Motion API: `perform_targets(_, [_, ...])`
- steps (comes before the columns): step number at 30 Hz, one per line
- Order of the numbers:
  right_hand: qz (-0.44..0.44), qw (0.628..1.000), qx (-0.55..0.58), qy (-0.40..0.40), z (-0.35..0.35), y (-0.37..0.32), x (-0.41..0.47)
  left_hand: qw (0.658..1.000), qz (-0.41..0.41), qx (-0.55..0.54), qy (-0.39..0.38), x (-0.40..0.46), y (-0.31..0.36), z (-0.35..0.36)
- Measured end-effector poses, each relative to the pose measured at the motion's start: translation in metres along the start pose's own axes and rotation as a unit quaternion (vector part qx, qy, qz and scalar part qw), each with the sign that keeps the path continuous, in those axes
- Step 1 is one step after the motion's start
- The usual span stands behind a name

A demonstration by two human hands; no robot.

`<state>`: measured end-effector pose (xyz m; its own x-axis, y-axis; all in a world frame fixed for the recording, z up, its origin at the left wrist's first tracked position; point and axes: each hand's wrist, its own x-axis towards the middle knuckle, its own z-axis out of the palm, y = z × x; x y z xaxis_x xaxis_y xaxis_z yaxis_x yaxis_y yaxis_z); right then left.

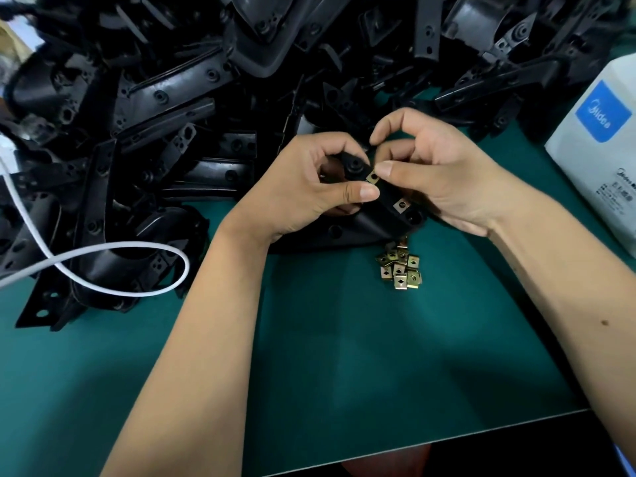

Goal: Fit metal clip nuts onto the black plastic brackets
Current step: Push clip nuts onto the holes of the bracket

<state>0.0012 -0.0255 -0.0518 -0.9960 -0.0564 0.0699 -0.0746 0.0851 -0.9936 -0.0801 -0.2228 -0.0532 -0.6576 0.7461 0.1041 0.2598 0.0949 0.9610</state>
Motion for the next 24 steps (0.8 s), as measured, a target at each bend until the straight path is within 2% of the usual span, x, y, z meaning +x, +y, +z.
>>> perform_targets(3, [0.002, 0.996, -0.036, 0.084, 0.006, 0.002, 0.001, 0.999, 0.004, 0.016, 0.042, 0.002, -0.001, 0.0])
perform_targets(6, [-0.013, 0.989, -0.076, 0.129, 0.01, 0.003, 0.003, 0.996, 0.01, 0.037, 0.075, 0.003, -0.002, -0.001])
perform_targets(11, [-0.019, 0.979, -0.18, 0.093, 0.003, 0.004, 0.001, 0.99, 0.008, 0.067, 0.123, 0.005, -0.007, -0.004])
perform_targets(15, [-0.034, 0.959, -0.257, 0.112, 0.005, 0.005, 0.001, 0.99, 0.009, 0.072, 0.117, 0.007, -0.01, -0.006])
perform_targets(24, [-0.047, 0.949, -0.261, 0.173, 0.01, 0.005, 0.001, 0.988, 0.034, 0.087, 0.125, 0.007, -0.011, -0.009])
